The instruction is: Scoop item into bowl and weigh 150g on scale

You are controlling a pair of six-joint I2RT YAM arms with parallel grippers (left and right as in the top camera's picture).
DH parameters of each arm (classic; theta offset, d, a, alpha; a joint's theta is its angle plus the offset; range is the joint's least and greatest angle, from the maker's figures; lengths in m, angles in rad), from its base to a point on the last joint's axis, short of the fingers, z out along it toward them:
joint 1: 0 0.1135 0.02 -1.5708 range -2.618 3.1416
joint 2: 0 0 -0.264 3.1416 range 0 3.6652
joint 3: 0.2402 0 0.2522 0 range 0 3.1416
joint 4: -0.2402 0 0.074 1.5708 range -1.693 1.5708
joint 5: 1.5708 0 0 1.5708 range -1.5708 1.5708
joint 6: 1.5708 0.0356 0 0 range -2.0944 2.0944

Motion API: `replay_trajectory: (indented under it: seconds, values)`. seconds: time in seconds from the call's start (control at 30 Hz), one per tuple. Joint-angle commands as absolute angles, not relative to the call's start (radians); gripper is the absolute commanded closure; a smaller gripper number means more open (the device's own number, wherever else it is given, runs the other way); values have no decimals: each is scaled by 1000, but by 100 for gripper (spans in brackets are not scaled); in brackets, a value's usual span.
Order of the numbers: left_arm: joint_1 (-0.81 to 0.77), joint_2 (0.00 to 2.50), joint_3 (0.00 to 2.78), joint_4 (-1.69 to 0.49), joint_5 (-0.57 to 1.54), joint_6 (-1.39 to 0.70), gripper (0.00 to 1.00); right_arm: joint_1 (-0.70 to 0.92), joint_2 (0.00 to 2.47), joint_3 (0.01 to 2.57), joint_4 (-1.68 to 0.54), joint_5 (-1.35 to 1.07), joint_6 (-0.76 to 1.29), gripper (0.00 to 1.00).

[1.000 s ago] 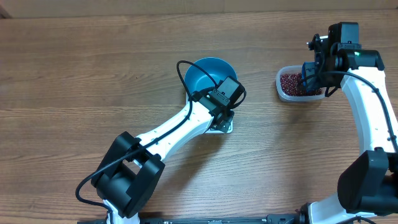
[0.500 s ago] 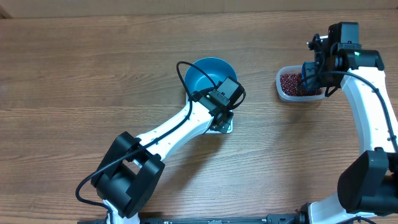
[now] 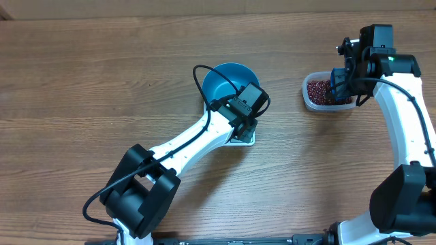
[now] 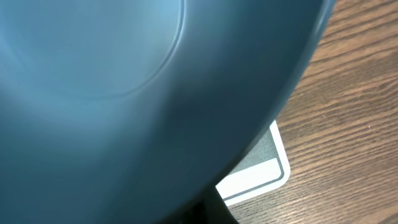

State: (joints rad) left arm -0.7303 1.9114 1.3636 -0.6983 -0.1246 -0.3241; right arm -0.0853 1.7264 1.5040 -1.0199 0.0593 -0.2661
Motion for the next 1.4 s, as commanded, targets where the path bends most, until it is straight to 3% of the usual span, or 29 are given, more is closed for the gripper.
replay_trajectory:
  seconds: [0.0,1.37]
  values:
    - [-719,1919,1344,-695,-142,-345,96,-88,1719,1512,-1016,65,-263,96]
    - [-713,2022,1324,-659,-152,-356,96,-88,1719,1511,-1012,65,-262,96]
